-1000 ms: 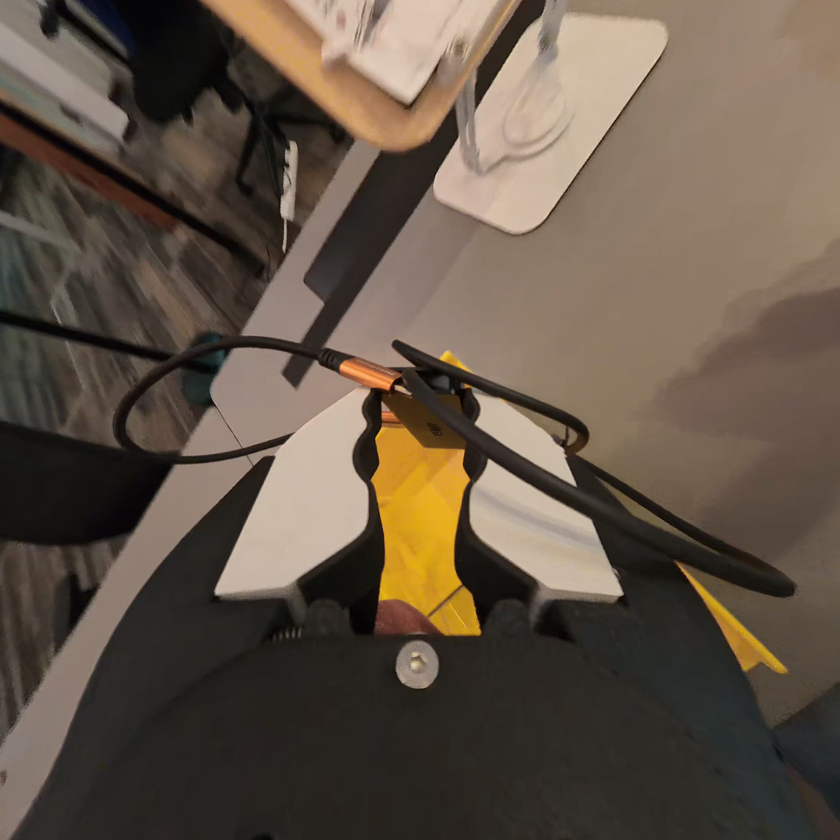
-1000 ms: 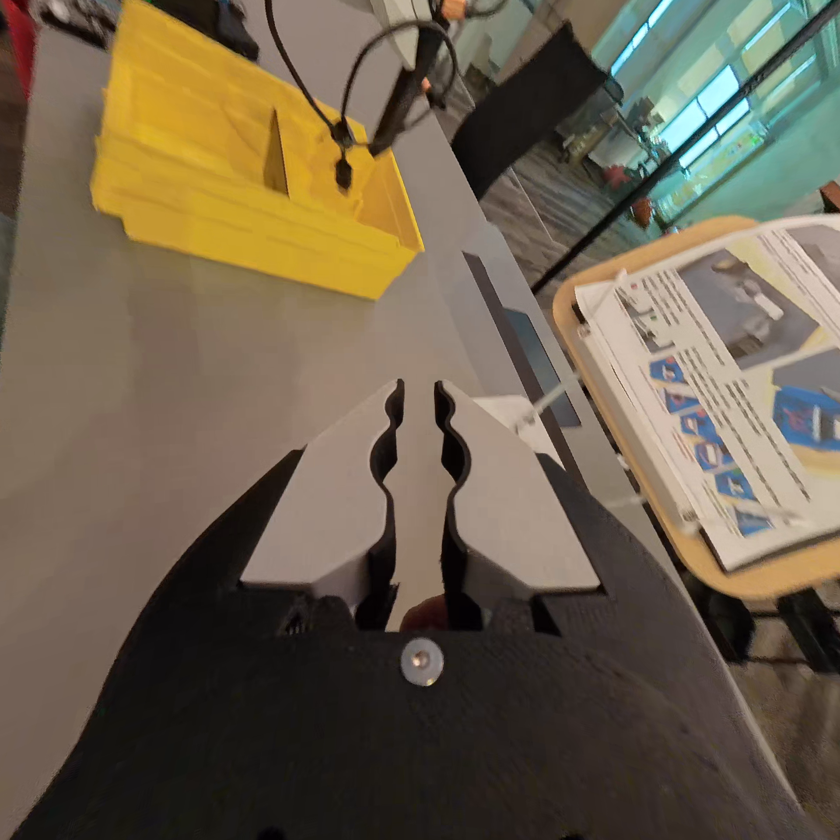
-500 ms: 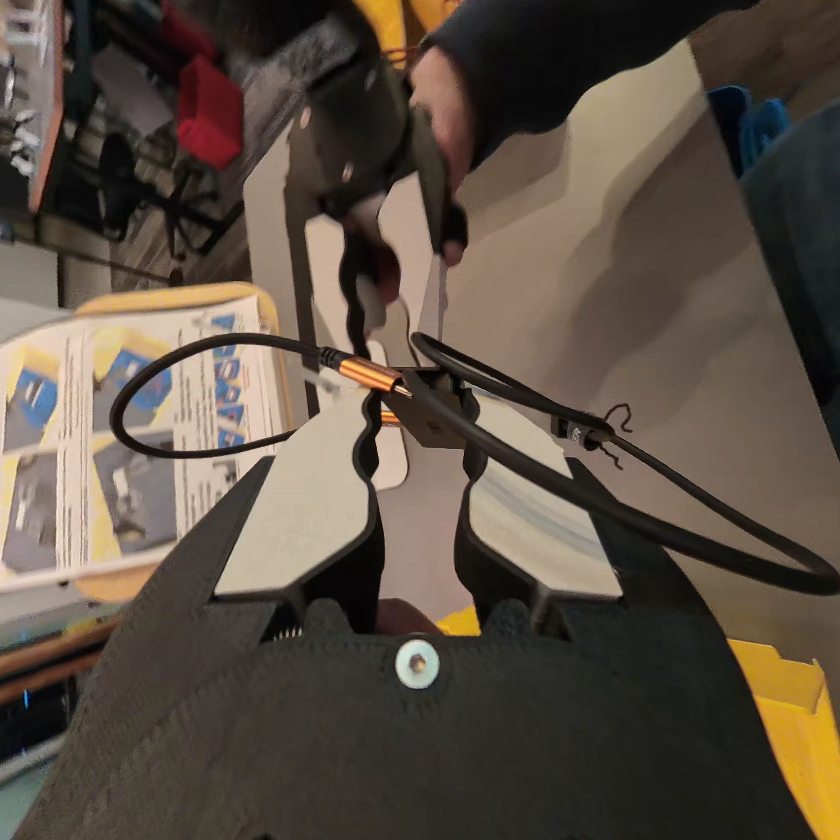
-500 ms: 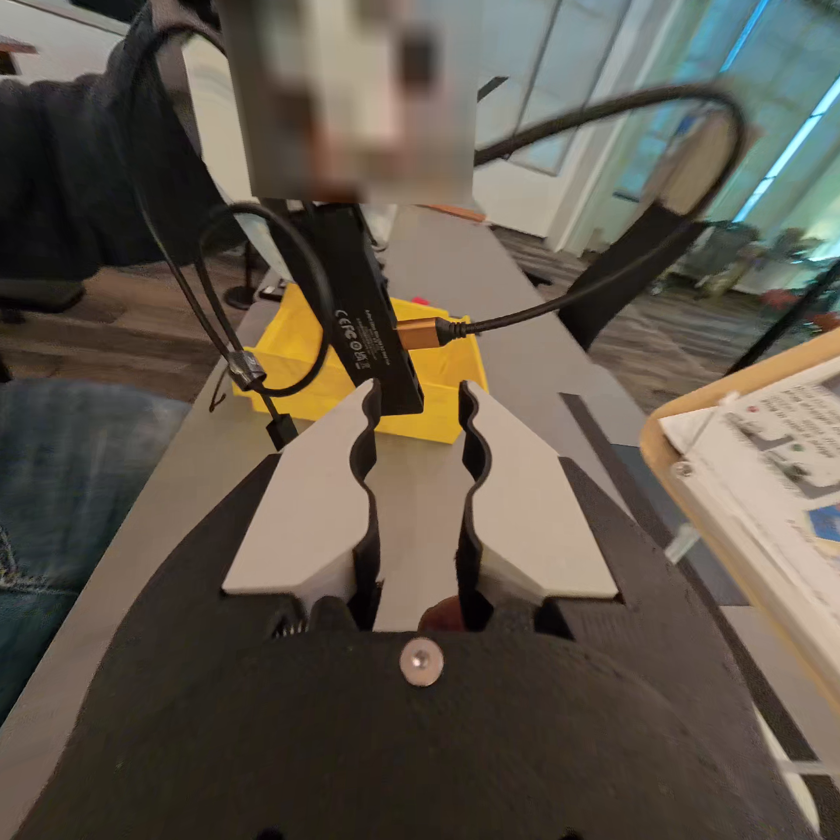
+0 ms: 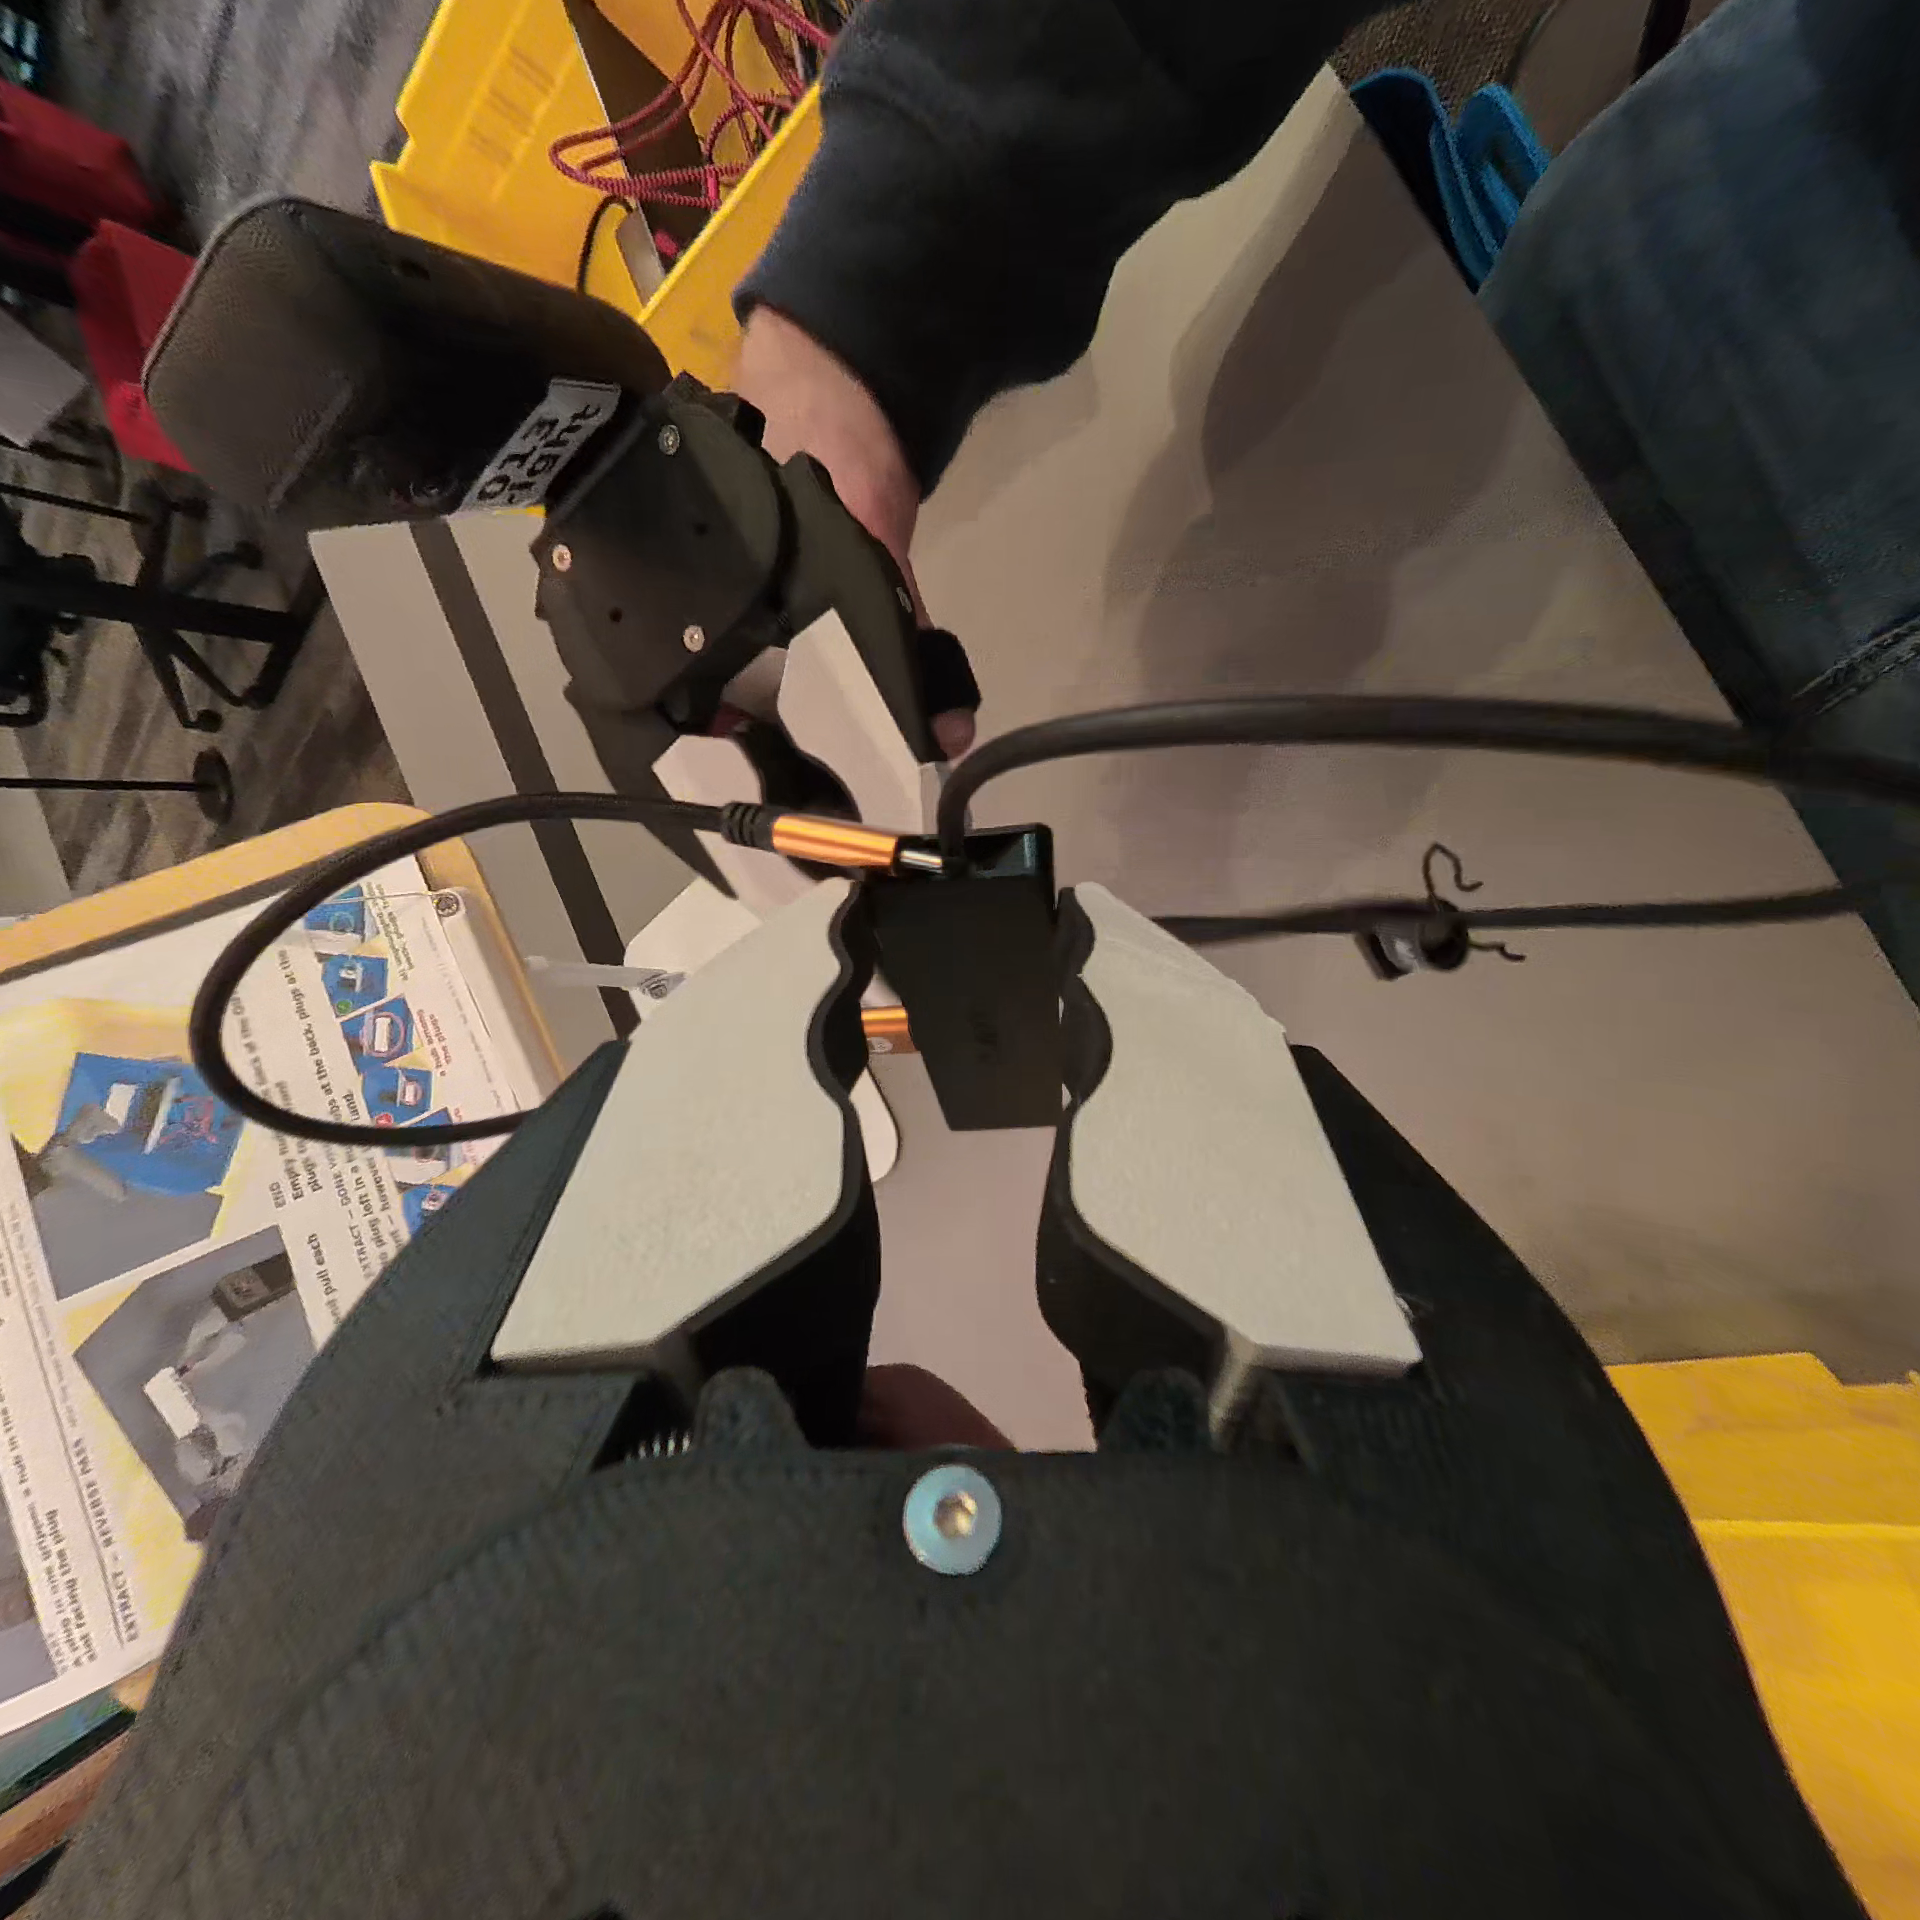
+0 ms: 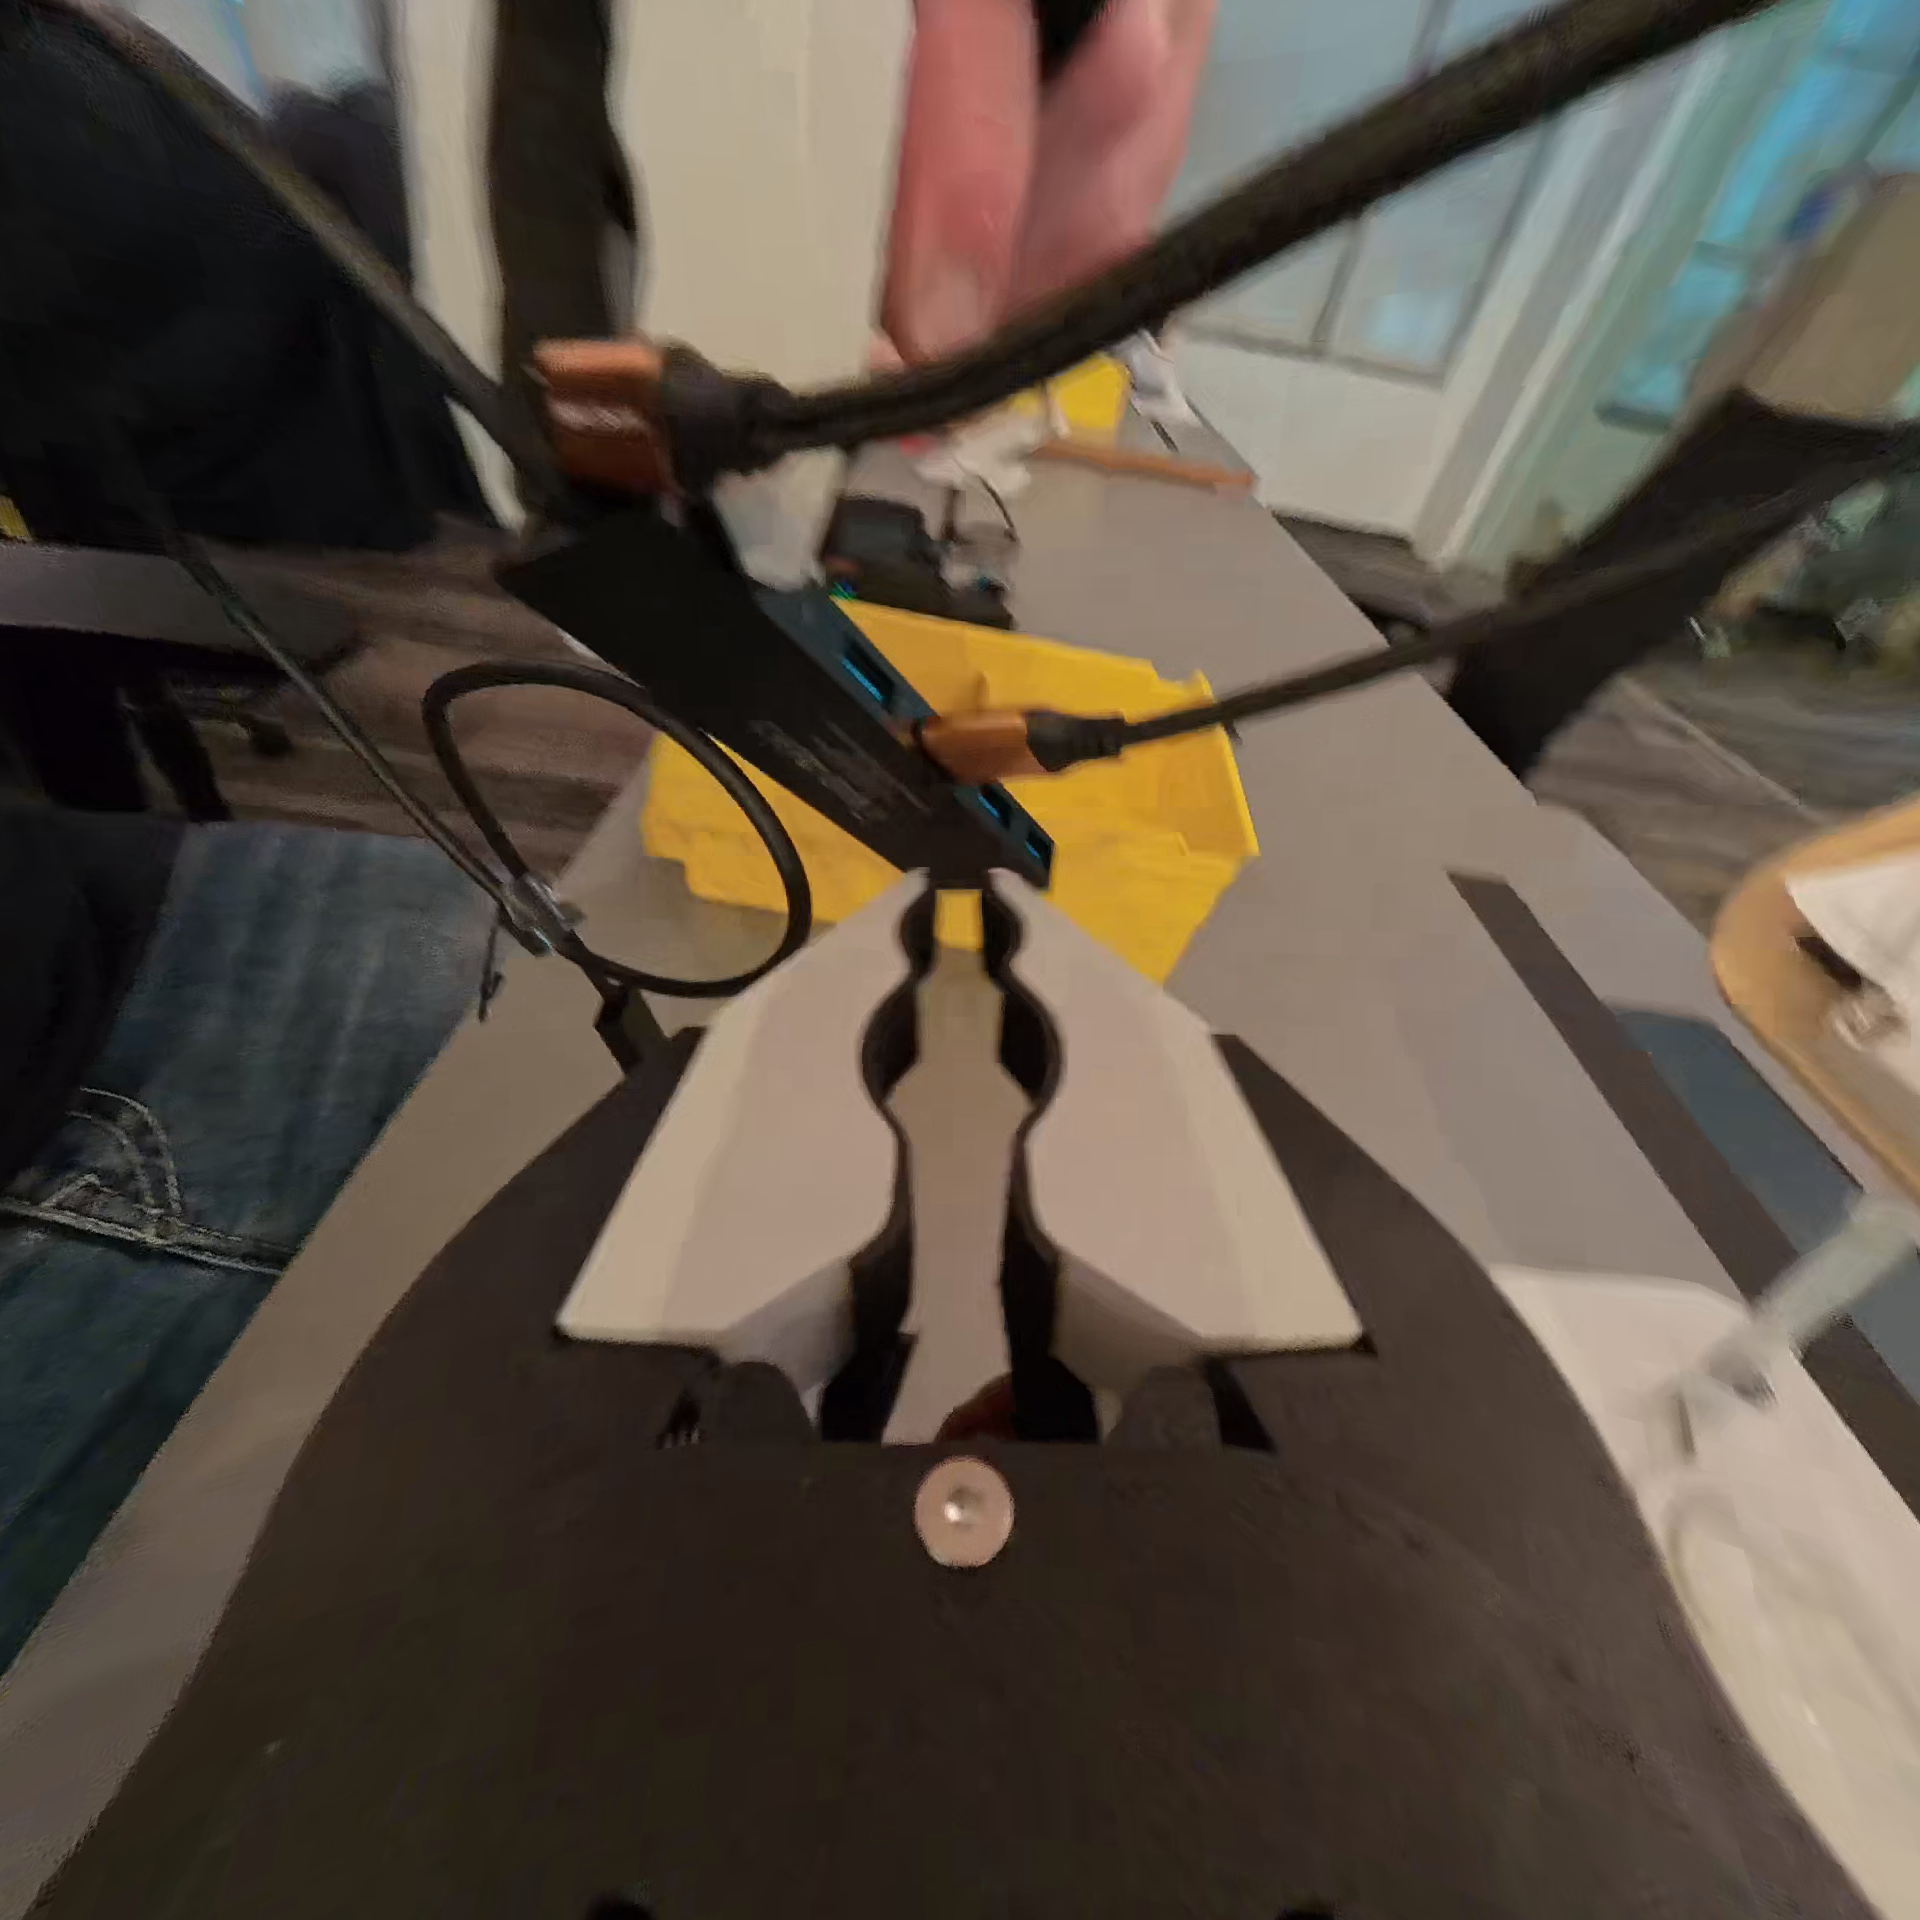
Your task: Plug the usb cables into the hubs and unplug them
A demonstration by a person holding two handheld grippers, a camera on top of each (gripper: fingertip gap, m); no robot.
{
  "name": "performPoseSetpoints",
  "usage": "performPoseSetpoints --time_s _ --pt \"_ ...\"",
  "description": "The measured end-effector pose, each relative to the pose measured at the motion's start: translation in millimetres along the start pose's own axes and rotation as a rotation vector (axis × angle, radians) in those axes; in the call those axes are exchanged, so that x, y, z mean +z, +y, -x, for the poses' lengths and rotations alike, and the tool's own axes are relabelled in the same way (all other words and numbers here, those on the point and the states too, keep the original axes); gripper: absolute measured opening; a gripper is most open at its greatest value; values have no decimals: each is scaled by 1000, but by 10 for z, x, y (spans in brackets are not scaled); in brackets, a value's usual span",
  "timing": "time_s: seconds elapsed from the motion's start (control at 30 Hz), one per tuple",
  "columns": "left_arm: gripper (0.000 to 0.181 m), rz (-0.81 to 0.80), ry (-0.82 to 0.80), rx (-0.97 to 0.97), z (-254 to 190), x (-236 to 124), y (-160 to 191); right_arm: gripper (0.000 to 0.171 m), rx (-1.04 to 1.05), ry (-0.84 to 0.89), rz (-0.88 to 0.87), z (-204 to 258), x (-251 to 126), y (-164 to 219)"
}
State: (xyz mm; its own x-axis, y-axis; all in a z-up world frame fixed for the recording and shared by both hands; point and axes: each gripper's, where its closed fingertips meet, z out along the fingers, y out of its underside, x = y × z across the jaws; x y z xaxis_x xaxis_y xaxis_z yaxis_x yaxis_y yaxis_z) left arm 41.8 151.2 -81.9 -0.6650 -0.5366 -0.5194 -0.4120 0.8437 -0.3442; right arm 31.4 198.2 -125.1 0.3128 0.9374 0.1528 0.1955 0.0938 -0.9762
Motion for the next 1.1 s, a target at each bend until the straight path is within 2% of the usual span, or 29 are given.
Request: performPoseSetpoints --time_s 0.03,0.13,0.2,0.27,0.33,0.43,0.5,0.63,0.77,0.83,0.93,1.0,1.1 --pt "33 6 6 5 -9 19 20 21 20 35 45 -61 -28 81" --pt "33 68 35 56 -82 119 87 34 117 35 33 -107 -211 86" --pt "33 132 32 127 -116 202 128 63 202 -28 34 -59 -276 98" --pt "33 213 20 221 -137 284 158 74 296 -75 37 -55 -254 162" --pt "33 269 19 311 -172 363 145 69 386 -105 1 -93 -220 227" --pt "33 304 37 406 -249 457 113 56 458 -167 -164 -117 -259 129" --pt "33 296 45 434 -279 489 102 43 463 -168 -269 -161 -300 54" --pt "33 322 44 464 -289 525 179 11 449 -208 -312 -78 -247 73" --pt "33 313 -34 423 -188 561 238 6 420 -116 -364 -218 -261 53" --pt "35 300 -96 330 -98 546 277 5 425 -87 -425 -294 -338 13" --pt "62 317 -212 123 84 458 430 5 403 -35 -441 -350 -419 28" --pt "70 241 -258 -22 134 403 439 5 388 -6 -461 -376 -468 32" --pt "101 73 -305 -314 197 426 448 5 387 16 -539 -416 -567 -48"
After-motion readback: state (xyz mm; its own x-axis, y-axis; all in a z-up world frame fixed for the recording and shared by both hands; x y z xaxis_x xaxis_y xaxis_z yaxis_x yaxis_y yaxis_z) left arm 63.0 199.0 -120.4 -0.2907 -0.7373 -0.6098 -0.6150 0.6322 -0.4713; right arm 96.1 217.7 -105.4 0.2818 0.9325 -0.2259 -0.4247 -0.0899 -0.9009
